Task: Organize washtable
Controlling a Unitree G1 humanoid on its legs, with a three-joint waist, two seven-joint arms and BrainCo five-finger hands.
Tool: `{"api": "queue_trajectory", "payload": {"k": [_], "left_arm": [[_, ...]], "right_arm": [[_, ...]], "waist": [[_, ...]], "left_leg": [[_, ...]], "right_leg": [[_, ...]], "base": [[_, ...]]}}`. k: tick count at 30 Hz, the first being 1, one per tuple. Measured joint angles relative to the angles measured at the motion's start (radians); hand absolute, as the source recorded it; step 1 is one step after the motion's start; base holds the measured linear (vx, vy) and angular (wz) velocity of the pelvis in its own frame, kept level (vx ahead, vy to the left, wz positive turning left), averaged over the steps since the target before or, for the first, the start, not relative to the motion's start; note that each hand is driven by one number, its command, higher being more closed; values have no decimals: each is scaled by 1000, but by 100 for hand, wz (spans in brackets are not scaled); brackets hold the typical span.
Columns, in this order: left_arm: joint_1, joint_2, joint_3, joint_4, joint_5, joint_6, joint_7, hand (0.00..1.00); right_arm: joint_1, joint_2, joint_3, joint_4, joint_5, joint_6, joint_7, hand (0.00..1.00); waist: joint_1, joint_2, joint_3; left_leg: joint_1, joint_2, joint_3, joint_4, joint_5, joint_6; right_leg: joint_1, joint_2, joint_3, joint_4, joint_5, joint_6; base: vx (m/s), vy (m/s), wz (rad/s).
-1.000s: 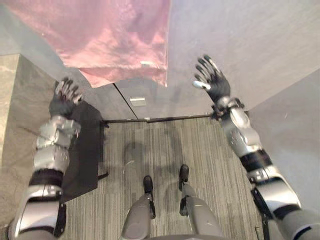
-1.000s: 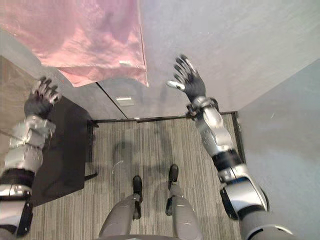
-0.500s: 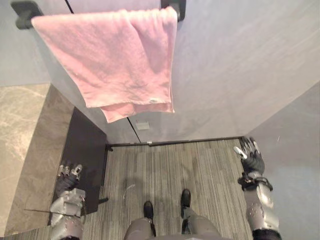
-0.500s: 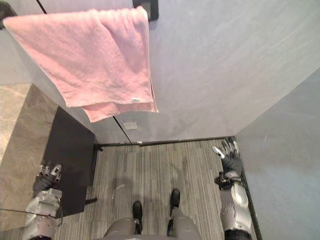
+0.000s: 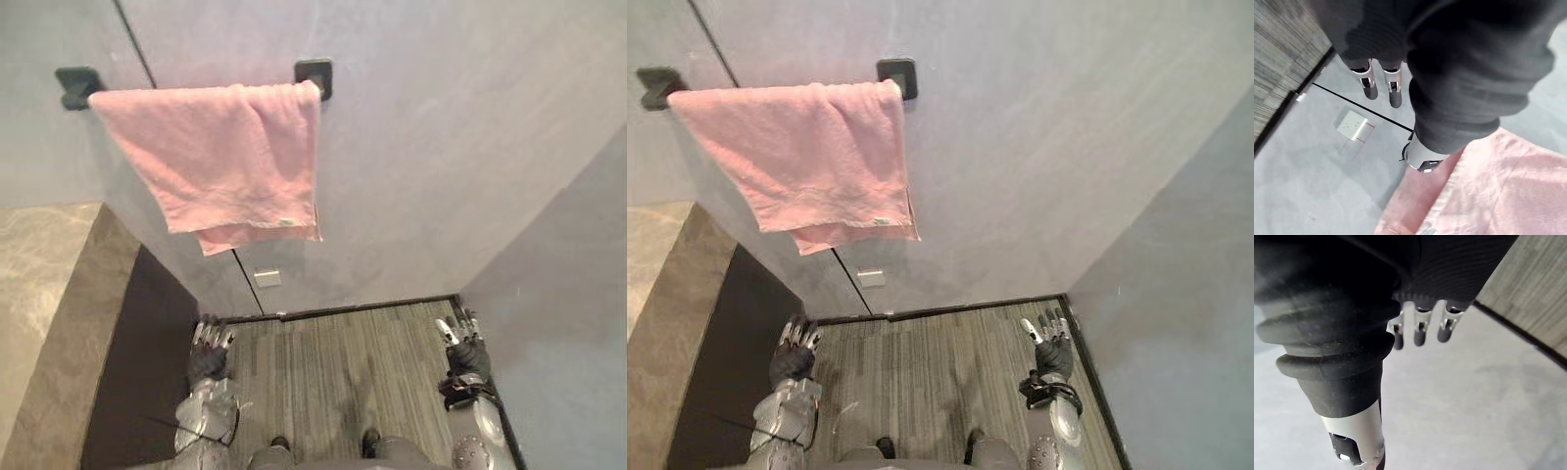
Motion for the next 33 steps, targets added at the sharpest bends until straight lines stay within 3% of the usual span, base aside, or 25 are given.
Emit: {"api": "queue_trajectory", "payload": {"k": [1,3,5,6,8,12,13,15,16,19,23,24,25,26,27,28,30,31,33], "left_arm": [[-17,7,-11,6,-7,-1,0,0],[-23,-5,-14,26,-9,-4,4,0],[-16,-15,-10,46,-30,-7,19,0],[-24,-27,-10,79,-46,-6,22,0],[0,-42,-9,80,-55,-6,24,0],[68,-56,-19,95,-70,-5,38,0],[80,-55,-27,95,-89,-5,37,0],[92,-53,-34,95,-89,-4,32,0],[92,-51,-35,96,-88,-5,23,0],[83,-47,-49,96,-86,-5,17,0],[-11,-43,-102,118,-83,-6,18,0],[-36,-43,-119,124,-81,-6,18,0],[-59,-44,-142,129,-79,-6,19,0],[-69,-41,-152,130,-75,-6,19,0],[-73,-28,-169,130,-75,-6,20,0],[-67,4,-194,125,-71,-6,19,0],[-50,11,-205,120,-62,-5,18,0],[-36,18,-203,118,-58,-5,18,0],[-6,30,-202,117,-44,0,16,0]], "right_arm": [[-19,-4,17,29,-8,4,1,0],[-56,-28,57,41,-8,14,4,0],[-113,-71,101,55,-7,14,15,0],[-152,-95,120,75,-7,15,24,0],[-180,-118,170,101,-8,17,31,0],[-182,-133,214,109,-77,21,56,0],[-172,-138,210,110,-89,22,70,0],[-156,-154,206,114,-108,25,71,0],[-130,-163,194,115,-109,26,71,0],[-88,-165,182,115,-108,26,70,0],[-35,-160,129,114,-107,25,70,0],[-33,-157,118,114,-108,24,70,0],[-33,-156,107,114,-113,24,70,0],[-34,-153,96,121,-117,26,70,0],[-36,-139,82,134,-116,26,69,0],[-28,-114,82,137,-116,27,69,0],[-34,-109,80,137,-117,28,68,0],[-49,-107,84,137,-118,28,68,0],[-70,-99,87,137,-127,35,68,0]], "waist": [[3,-20,-6],[11,-4,-9],[42,11,-9],[54,36,5],[56,53,20],[53,40,76],[49,15,83],[27,13,87],[-2,13,86],[-32,22,81],[-85,24,61],[-103,28,43],[-117,46,32],[-116,47,28],[-118,41,20],[-121,40,11],[-111,66,-1],[-107,73,-1],[-103,47,10]], "left_leg": [[-9,-7,-51,3,14,-18],[-21,-9,-102,-11,44,-29],[-61,1,-126,-2,62,-29],[-95,11,-169,20,74,-35],[-116,24,-228,22,97,-50],[-99,16,-218,-42,259,-48],[-105,1,-180,-67,300,-46],[-143,5,-74,114,210,33],[-132,25,-5,254,102,60],[-20,87,80,359,12,69],[157,151,111,304,7,73],[166,151,116,249,28,69],[168,155,122,171,121,95],[168,146,118,126,96,63],[161,124,133,68,79,55],[162,97,143,-9,62,29],[171,91,149,-86,23,-38],[180,73,147,-132,12,-101],[218,10,142,-165,12,-105]], "right_leg": [[4,5,26,33,-34,16],[29,25,39,7,-53,33],[57,37,27,-68,-92,11],[58,57,-3,-78,-93,-5],[62,83,-59,-74,-91,-21],[81,63,-162,-22,-121,-91],[64,30,-206,-26,-109,-116],[49,1,-262,-46,-81,-130],[57,-21,-320,-72,-56,-137],[64,-46,-405,-96,-28,-145],[35,-155,-580,-46,-21,-134],[0,-204,-629,-23,-19,-131],[-29,-241,-669,0,-16,-126],[-46,-259,-673,12,-8,-114],[-57,-275,-678,10,3,-100],[-56,-295,-672,-19,49,-86],[-45,-308,-711,-26,94,-55],[-40,-325,-716,-24,119,-25],[-17,-379,-675,-24,156,-18]], "base": [[59,-332,128],[24,-236,99],[-88,-182,49],[-154,-228,71],[-171,-202,80],[-209,-187,82],[-284,-181,81],[-231,-128,103],[-175,-61,115],[-170,15,104],[-237,150,158],[-260,294,180],[-253,333,174],[-259,360,154],[-287,338,164],[-331,411,170],[-207,376,111],[-139,375,69],[-139,318,45]]}}
